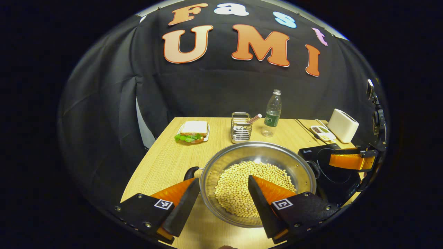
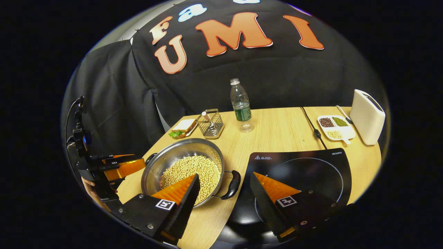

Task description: First push the handle of the pot to place it horizontally, then grasp the pot with both hands and set it on the induction cooktop.

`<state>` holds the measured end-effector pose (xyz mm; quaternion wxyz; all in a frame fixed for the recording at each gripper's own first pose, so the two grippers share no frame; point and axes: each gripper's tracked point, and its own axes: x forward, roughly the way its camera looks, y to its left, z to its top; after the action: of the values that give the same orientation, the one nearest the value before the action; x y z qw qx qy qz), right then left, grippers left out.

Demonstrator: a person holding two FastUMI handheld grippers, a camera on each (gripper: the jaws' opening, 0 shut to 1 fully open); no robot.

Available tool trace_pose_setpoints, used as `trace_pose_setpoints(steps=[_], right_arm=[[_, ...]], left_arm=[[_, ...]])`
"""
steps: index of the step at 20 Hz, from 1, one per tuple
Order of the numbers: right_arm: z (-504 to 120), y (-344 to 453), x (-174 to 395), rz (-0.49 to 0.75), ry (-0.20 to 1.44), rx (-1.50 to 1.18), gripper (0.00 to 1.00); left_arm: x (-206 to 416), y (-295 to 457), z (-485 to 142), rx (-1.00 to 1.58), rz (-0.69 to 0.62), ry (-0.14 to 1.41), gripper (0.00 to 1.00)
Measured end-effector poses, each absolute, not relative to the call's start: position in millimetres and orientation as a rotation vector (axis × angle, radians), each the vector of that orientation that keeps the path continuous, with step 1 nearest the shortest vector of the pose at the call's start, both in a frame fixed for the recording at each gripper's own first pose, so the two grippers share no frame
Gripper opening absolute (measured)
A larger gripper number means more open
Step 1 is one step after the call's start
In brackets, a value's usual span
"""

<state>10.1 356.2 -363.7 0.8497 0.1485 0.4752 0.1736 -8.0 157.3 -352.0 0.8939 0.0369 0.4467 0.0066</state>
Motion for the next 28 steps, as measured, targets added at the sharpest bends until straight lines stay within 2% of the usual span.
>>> trace_pose_setpoints(steps=[7,15,17,24,25,26,28], right_arm=[[-409.2,378.2,19.0,0.339,1.131,0.284,0.91],[-435.1,383.0,18.9,0.297,1.210,0.208,0.65],[-438.0,385.4,19.5,0.302,1.220,0.192,0.63],[-457.4,388.6,16.9,0.279,1.242,0.137,0.65],[-457.9,388.7,17.6,0.275,1.239,0.137,0.65],[-459.4,388.4,17.1,0.274,1.247,0.141,0.65],[-465.5,392.6,11.8,0.281,1.285,0.164,0.65]], left_arm=[[3.4,187.6,-378.3,0.099,0.026,0.970,0.89],[6.6,204.6,-420.1,0.097,0.050,1.055,0.88],[5.1,206.9,-424.8,0.101,0.064,1.067,0.88],[6.7,219.5,-448.3,0.116,0.113,1.071,0.89],[9.3,219.6,-448.6,0.112,0.113,1.059,0.85],[14.1,218.4,-448.9,0.111,0.104,1.040,0.91],[15.9,213.1,-451.8,0.100,0.089,1.037,0.82]])
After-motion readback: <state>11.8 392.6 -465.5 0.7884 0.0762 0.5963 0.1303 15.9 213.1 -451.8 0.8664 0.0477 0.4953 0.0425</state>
